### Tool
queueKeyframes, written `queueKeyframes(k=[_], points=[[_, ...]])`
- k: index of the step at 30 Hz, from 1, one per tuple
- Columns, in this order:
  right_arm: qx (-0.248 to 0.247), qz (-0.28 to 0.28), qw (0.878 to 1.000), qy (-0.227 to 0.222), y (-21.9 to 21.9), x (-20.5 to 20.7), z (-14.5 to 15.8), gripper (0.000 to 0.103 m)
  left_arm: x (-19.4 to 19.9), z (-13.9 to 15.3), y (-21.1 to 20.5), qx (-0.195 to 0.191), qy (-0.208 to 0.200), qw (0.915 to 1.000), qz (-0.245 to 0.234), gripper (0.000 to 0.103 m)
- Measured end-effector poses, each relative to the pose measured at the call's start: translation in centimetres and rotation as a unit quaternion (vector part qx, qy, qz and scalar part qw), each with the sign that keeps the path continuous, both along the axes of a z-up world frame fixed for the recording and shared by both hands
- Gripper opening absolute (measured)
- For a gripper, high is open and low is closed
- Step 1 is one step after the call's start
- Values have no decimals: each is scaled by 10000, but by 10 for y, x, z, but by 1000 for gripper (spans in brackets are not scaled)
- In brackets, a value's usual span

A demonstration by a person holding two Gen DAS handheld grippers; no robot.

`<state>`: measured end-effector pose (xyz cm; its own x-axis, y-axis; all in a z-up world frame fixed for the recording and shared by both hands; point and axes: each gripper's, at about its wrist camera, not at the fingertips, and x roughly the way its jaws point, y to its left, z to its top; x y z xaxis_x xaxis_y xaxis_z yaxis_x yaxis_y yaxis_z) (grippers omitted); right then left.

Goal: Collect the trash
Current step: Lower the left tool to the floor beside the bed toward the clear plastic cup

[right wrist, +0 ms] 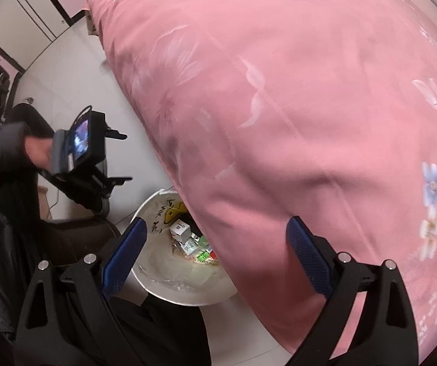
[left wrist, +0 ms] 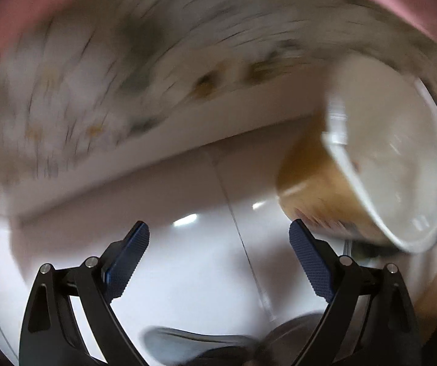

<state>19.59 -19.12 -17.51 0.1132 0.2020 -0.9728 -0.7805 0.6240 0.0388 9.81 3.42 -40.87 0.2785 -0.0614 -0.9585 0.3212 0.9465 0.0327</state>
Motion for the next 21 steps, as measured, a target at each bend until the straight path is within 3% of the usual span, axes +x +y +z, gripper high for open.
queueKeyframes(k=[4, 6, 9, 12, 16, 21], points=[[-282, -169, 9993, -160, -2, 15, 14, 91, 2, -33, 24, 94, 1, 9934, 1142, 95], [-328, -274, 9990, -155, -7, 27, 18, 91, 5, -53, 37, -50, 75, 9821, 1883, 95], [-377, -443, 9979, -282, -11, 45, 25, 91, 6, -70, 48, -127, -187, 9672, 2530, 95], [-260, -699, 9965, -385, -20, 65, 31, 91, 14, -90, 51, -316, -199, 9580, 2842, 95], [-104, -1079, 9937, -298, -35, 90, 21, 92, 19, -115, 47, -481, -320, 9544, 2928, 95], [13, -976, 9948, -279, -39, 93, 19, 93, 22, -158, 28, -495, -340, 9649, 2555, 94]])
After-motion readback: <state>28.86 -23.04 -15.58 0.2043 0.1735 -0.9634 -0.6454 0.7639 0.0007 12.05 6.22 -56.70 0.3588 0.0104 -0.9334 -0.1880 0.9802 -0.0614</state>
